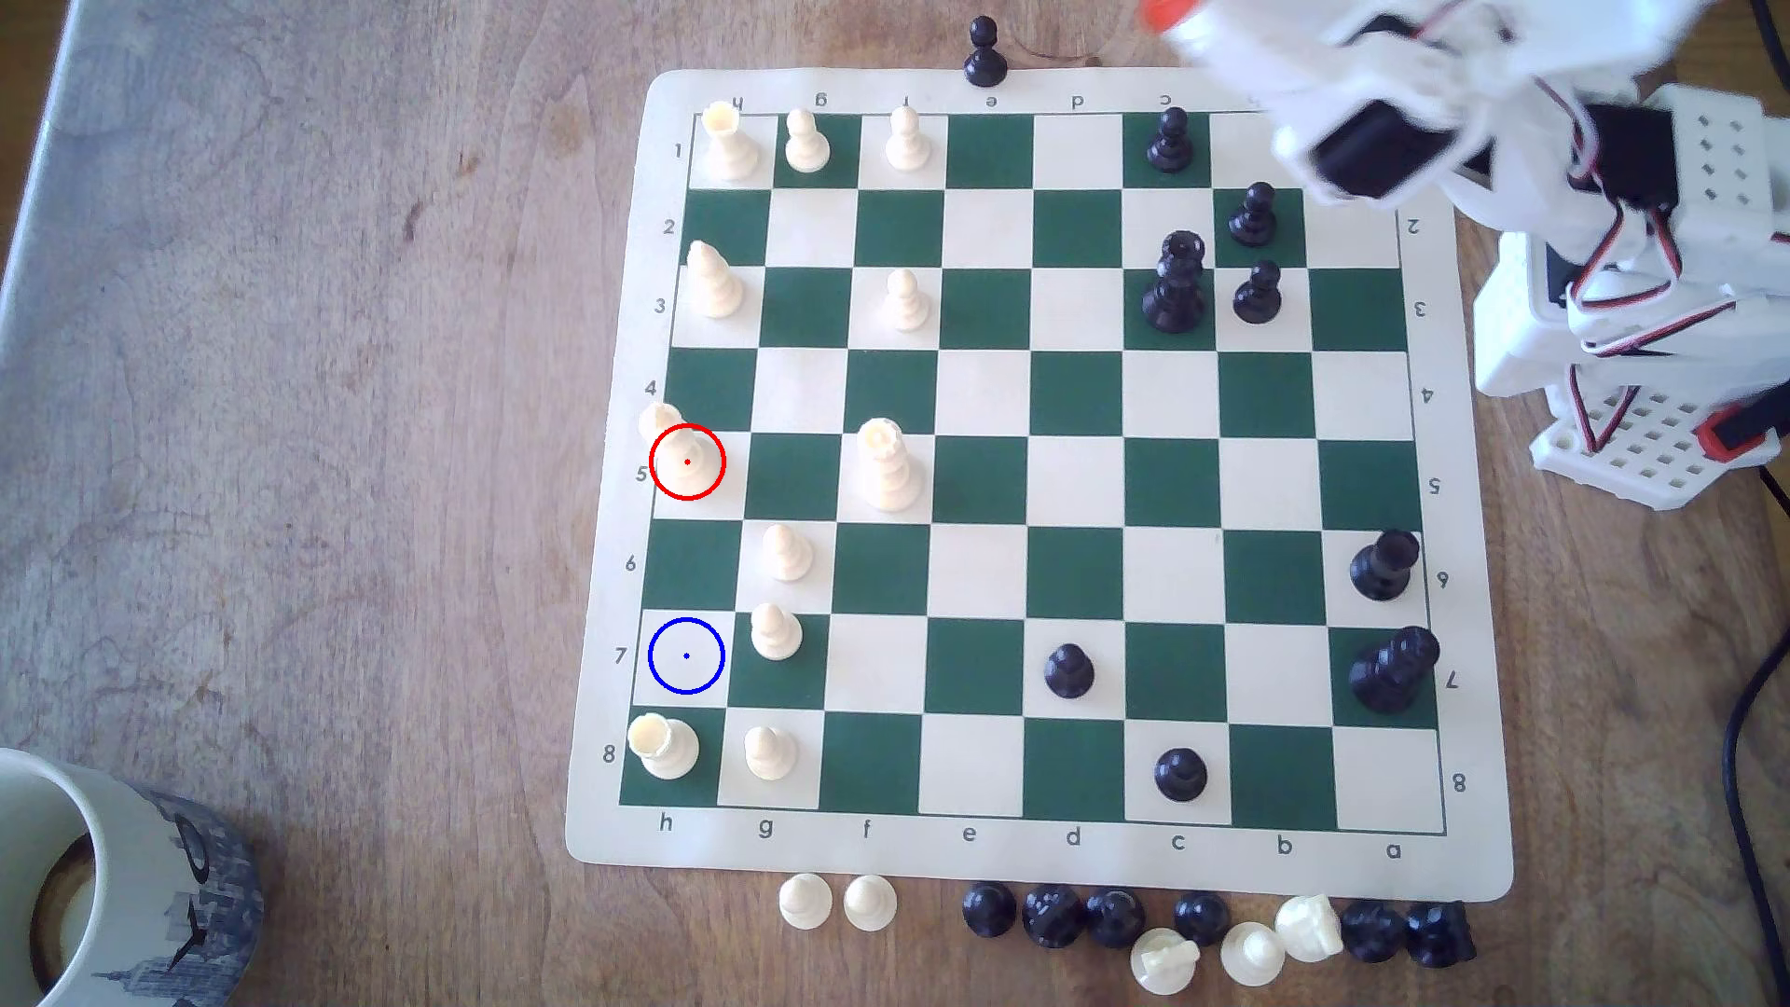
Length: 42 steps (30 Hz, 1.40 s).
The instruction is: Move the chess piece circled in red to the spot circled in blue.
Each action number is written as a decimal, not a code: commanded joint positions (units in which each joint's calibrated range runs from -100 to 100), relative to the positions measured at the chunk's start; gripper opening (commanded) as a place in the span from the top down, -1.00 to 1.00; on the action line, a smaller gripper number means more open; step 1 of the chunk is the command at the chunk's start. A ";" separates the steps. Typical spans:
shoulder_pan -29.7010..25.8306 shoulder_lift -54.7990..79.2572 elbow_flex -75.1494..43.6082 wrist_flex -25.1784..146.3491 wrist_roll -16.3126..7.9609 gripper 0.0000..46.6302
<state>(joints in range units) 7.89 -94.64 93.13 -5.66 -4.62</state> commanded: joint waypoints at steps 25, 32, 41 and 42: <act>-9.96 62.63 -75.91 50.87 -0.59 0.94; -11.14 72.06 -83.07 50.62 -1.27 0.74; -9.96 90.65 -97.03 48.41 -2.34 0.57; -9.73 92.09 -98.30 48.41 -2.44 0.56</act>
<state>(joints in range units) -2.80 -6.58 4.74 43.90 -6.57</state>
